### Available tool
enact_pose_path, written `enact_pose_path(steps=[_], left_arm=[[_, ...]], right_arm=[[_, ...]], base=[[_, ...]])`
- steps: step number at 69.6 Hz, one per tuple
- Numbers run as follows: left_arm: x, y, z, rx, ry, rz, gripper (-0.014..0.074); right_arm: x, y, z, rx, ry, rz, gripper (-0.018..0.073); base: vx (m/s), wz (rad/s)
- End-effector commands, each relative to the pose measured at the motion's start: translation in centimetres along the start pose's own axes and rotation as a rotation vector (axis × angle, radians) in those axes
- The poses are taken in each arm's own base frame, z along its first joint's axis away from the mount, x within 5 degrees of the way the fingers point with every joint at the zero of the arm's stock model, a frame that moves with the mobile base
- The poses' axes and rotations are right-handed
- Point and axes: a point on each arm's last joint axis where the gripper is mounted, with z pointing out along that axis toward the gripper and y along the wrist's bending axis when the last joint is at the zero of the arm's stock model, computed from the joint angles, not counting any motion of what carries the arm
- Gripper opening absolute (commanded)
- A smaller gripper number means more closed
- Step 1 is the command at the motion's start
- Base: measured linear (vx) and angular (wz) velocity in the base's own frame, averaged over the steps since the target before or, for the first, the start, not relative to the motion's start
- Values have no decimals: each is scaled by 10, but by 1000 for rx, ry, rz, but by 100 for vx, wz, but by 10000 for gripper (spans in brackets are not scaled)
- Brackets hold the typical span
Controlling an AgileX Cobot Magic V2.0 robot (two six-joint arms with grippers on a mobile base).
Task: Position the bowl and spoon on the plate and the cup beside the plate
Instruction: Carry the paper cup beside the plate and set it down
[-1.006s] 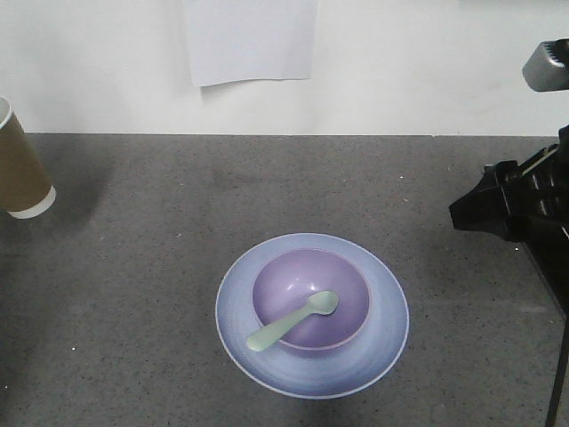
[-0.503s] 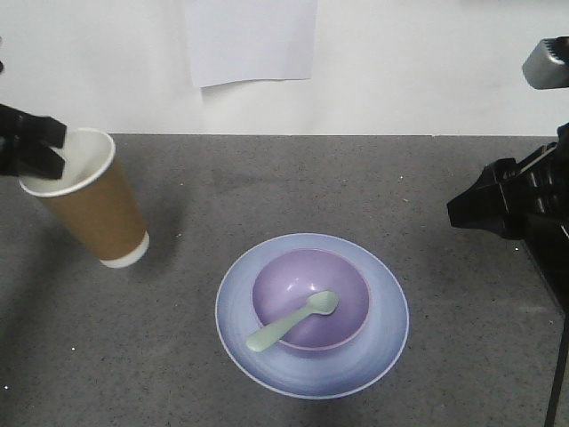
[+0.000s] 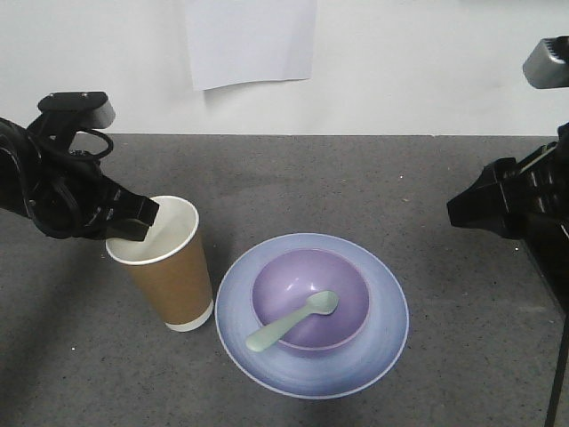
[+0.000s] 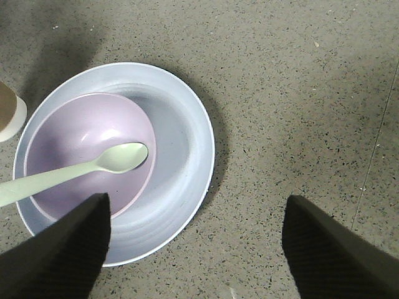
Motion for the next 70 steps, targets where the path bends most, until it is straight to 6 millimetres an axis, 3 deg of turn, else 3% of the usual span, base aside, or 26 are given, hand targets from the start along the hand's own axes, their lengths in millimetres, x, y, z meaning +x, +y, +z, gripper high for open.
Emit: enact_pose_path(steps=[1,50,63,70], left_arm=[[-7,-6,-10,9,-73,8,-8],[-9,0,8,2,-24,-3,6],[-9,0,7,2,-26,-3,103],[-9,0,7,6,-26,-5,221]], right_arm=[[-8,3,-13,-9,-96,9,557],[-7,3,-13,-12,-88,8,557],[-7,3,-13,-12,-88,7,557],[-7,3,-13,-12,-88,7,557]], base=[[0,0],[0,0],[0,0],[0,0]])
